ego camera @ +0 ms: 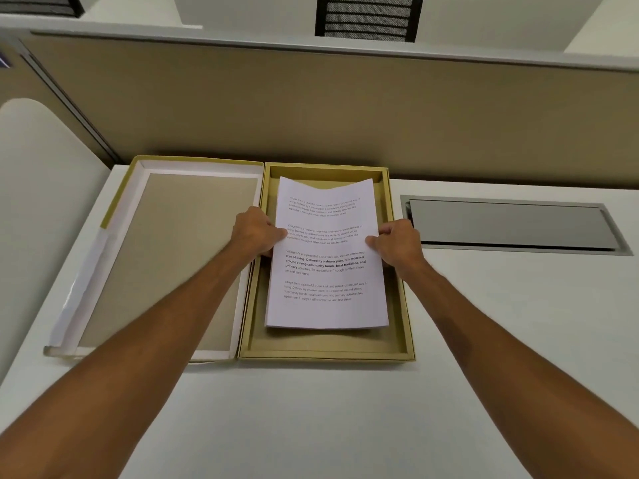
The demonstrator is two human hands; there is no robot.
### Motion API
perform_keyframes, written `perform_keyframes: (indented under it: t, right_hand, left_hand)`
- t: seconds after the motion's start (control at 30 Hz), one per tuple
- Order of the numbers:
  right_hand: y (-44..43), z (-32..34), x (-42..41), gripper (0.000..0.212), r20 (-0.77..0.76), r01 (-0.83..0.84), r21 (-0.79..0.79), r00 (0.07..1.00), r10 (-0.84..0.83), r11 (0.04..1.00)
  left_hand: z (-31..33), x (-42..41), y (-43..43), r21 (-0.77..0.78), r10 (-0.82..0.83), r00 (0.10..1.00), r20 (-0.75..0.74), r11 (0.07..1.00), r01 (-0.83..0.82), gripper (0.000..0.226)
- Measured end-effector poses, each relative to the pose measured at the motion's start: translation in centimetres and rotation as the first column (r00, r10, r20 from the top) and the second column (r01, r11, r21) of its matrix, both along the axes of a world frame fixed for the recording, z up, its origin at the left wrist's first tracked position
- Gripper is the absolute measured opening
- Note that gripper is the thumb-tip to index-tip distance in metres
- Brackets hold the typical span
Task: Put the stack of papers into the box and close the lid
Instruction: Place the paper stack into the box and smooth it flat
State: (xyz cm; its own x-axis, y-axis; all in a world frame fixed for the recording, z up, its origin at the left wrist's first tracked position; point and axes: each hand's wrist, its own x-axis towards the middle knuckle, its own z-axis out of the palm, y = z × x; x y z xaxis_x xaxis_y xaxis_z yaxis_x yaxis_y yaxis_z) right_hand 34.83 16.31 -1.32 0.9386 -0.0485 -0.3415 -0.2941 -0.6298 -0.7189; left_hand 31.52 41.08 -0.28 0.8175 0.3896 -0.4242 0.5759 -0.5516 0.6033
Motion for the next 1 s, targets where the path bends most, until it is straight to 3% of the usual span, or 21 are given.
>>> perform_keyframes:
  t: [0.17, 0.33, 0.6, 0.7, 0.8, 1.0]
  right_hand:
    - [0.2, 0.3, -0.1, 0.020, -0.003, -0.048, -0.099, 0.999, 0.048, 0.994]
    - [0.6, 1.0, 0.0, 0.023, -0.084, -0.047, -0.066, 0.996, 0.042, 0.997]
    - [1.6, 2.1, -0.6, 0.034, -0.132, -0.053, -0.002, 0.990, 0.053, 0.999]
    - [2.1, 2.4, -1.0, 0.038, -0.140, -0.022, 0.037, 0.990, 0.027, 0.999]
    - [2.8, 2.5, -1.5, 0.037, -0.124, 0.047, 0.063, 0.992, -0.039, 0.997]
    - [3.0, 1.9, -1.3, 0.031, -0.125, 0.070, 0.049, 0.990, -0.063, 0.996]
  left_hand:
    - [0.3, 0.0, -0.9, 0.134, -0.073, 0.997, -0.028, 0.988, 0.076, 0.030]
    - [0.8, 0.0, -2.1, 0.217, -0.125, 0.991, -0.048, 0.967, 0.133, 0.033]
    - [1.3, 0.4, -3.9, 0.091, -0.229, 0.953, -0.200, 0.964, 0.251, 0.056]
    - [1.2, 0.4, -4.1, 0.008, -0.159, 0.966, -0.205, 0.986, 0.164, 0.045]
    - [0.9, 0.9, -4.3, -0.096, 0.049, 0.978, -0.204, 0.993, -0.070, 0.018]
    - [1.3, 0.6, -4.3, -0.188, 0.114, 0.973, -0.201, 0.970, -0.152, 0.027]
